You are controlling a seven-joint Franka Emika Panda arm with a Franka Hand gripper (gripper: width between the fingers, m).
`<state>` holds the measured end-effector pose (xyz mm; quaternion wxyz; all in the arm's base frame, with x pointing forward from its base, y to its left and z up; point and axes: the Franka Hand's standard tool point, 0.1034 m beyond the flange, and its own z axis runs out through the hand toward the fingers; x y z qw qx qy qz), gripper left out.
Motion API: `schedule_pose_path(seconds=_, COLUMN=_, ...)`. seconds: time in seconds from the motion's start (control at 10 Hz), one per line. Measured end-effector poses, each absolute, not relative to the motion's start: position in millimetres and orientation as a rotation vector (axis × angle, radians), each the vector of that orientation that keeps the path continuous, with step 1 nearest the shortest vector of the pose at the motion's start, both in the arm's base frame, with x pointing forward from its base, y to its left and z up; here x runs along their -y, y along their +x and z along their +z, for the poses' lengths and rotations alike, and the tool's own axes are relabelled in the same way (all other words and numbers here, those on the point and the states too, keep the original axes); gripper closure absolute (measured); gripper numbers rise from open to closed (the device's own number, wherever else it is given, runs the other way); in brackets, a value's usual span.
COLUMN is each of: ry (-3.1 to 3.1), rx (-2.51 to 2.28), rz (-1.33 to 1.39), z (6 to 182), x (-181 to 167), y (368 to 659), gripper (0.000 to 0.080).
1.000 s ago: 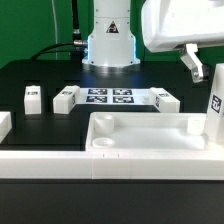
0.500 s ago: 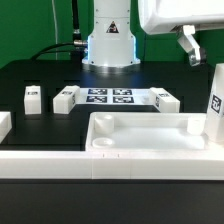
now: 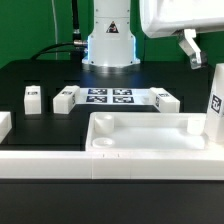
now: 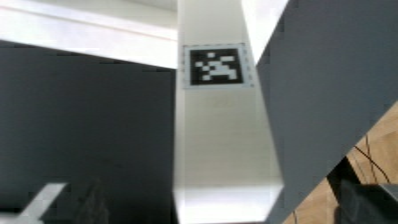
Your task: Assemble desk
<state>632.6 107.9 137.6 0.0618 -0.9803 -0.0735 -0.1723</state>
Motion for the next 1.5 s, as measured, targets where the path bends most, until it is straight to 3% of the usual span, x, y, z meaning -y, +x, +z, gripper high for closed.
schedule_pose_path(seconds=0.7, ry=-2.961, rx=0.230, rz=0.193, z=128.8, x=-118.9, y=616.3, gripper=0.0151)
schedule_pose_path(seconds=1.5, ry=-3.090, rx=0.117, rz=0.154, z=123.0, x=-105.3, y=621.3, gripper=0.0151)
